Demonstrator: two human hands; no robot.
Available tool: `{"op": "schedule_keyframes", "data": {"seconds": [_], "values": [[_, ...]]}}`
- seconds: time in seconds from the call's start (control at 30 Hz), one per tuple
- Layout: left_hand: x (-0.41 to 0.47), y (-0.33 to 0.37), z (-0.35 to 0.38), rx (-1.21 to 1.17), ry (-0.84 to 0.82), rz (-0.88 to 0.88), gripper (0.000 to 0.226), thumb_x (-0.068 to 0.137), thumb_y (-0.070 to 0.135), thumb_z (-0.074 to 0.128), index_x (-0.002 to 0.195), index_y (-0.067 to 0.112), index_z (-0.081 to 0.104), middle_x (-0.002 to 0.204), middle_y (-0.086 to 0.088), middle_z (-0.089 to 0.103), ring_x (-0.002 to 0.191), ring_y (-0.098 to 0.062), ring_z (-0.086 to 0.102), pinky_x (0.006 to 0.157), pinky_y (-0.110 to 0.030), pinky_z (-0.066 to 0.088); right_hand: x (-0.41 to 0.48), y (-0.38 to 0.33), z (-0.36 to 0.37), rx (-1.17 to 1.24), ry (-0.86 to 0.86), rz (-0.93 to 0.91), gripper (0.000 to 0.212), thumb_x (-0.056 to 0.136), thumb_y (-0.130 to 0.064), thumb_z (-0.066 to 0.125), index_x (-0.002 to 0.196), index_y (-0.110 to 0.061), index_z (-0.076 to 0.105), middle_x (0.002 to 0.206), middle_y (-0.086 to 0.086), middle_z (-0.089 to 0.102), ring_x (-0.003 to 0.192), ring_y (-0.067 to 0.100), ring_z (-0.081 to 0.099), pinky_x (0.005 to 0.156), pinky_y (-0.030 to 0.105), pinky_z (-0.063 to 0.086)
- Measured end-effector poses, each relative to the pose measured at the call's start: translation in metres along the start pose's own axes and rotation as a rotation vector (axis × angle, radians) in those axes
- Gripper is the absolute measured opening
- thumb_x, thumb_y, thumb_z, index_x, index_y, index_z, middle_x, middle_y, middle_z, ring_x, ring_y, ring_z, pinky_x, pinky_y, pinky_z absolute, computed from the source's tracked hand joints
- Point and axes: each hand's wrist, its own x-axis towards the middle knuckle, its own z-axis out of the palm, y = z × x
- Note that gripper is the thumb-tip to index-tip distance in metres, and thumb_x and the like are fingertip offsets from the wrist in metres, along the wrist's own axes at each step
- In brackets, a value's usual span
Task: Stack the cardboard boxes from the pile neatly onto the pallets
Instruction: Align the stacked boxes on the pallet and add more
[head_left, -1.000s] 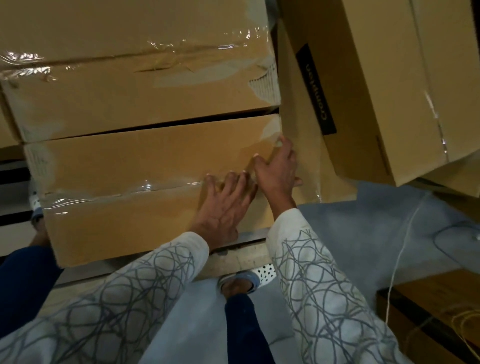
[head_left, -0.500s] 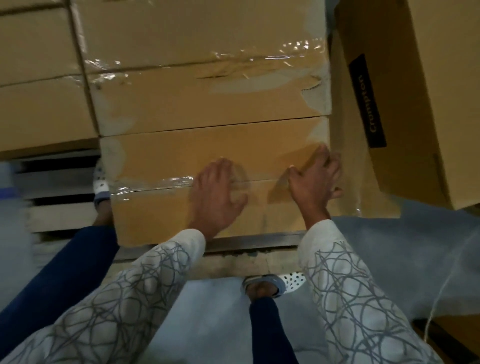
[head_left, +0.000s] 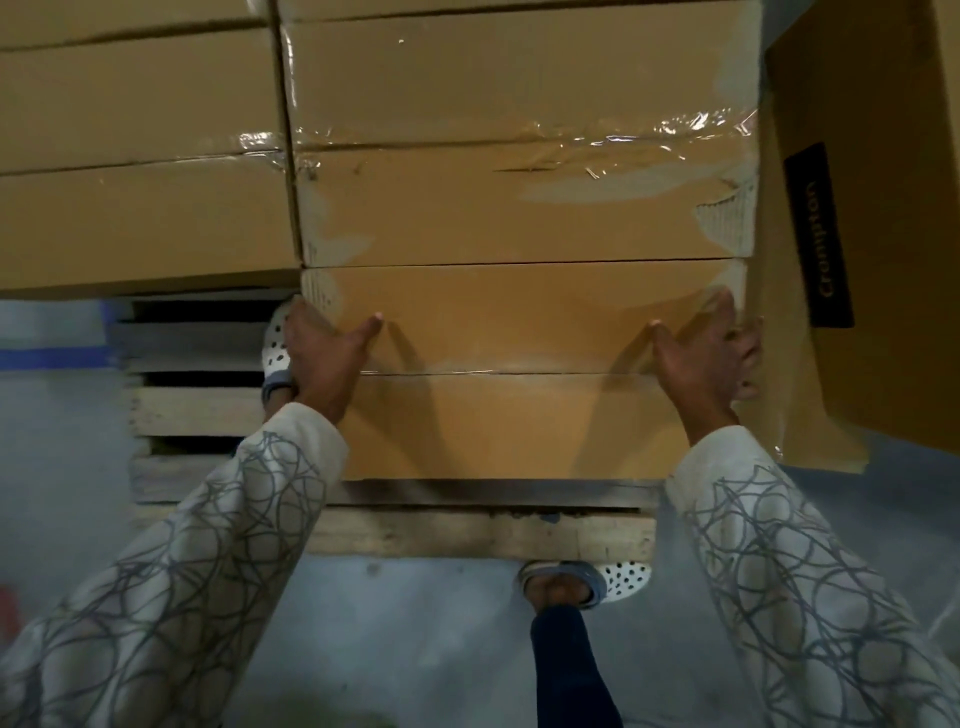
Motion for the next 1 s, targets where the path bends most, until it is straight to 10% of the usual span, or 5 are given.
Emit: {"op": "schedule_keyframes", "data": {"seconds": [0.67, 1.0], "values": [[0.008, 0.006, 0.007, -0.203, -0.095, -0.003, 0.112, 0.070, 0.031, 0.094, 0.159, 0.018, 0.027, 0.159, -0.003, 0.038, 0.142, -0.023, 0.040, 0.119, -0.042, 0.036, -0.004, 0.004, -0.008, 0.028, -0.036, 0.037, 0.110, 0.078, -0.051, 0.082, 0.160, -0.044, 0.009, 0.167, 0.014, 0.008, 0.152, 0.038, 0.012, 0.113, 0.068, 0.017], [0.017, 0.000, 0.002, -0.240, -0.137, -0.040, 0.138, 0.041, 0.058, 0.093, 0.158, 0.025, 0.028, 0.155, 0.000, 0.045, 0.139, -0.023, 0.046, 0.116, -0.049, 0.042, -0.001, -0.001, -0.011, 0.028, -0.085, 0.020, 0.112, 0.078, -0.055, 0.081, 0.161, -0.044, 0.007, 0.168, 0.016, 0.004, 0.154, 0.039, 0.008, 0.115, 0.068, 0.014]]}}
